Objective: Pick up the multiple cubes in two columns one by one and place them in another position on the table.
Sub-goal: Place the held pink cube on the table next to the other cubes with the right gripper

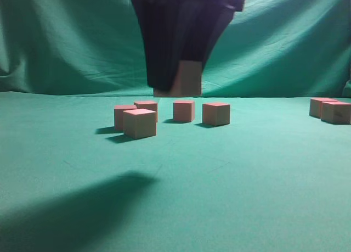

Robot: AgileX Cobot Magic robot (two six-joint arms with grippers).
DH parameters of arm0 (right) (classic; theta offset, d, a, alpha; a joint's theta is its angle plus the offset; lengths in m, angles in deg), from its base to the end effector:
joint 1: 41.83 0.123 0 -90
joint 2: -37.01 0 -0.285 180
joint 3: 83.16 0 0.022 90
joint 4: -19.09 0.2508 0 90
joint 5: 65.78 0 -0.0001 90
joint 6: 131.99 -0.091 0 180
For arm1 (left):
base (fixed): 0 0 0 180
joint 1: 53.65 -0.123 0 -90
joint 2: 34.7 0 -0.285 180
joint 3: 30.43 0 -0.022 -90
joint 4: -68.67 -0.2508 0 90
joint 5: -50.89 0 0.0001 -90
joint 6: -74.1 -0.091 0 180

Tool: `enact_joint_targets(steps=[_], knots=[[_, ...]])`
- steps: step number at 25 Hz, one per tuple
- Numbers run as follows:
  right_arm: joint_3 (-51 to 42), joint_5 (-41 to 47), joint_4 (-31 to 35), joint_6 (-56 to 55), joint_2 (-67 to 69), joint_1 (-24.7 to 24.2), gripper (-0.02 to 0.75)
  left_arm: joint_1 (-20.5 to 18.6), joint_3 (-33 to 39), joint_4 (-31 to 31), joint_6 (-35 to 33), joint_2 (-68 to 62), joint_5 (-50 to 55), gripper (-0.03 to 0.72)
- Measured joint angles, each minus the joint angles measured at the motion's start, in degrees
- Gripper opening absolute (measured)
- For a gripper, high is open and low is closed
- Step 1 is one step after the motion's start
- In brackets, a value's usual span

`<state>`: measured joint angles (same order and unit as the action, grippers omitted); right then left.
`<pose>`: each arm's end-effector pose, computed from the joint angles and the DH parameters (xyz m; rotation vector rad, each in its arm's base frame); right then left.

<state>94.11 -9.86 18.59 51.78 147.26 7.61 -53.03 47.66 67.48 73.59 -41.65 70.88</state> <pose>0.2317 0.2697 0.2234 -1.3304 2.6423 0.1011 0.0529 0.0001 0.1774 0.0310 1.8328 0.0189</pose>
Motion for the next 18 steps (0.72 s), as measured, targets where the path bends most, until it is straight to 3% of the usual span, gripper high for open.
enact_joint_targets(steps=[6,18], knots=[[7.45,0.35,-8.13,0.00,7.44,0.00,0.260,0.00,0.00,0.00,0.00,0.00,0.00,0.000],[12.01,-0.53,-12.13,0.00,12.84,0.00,0.260,0.00,0.00,0.00,0.00,0.00,0.00,0.000]])
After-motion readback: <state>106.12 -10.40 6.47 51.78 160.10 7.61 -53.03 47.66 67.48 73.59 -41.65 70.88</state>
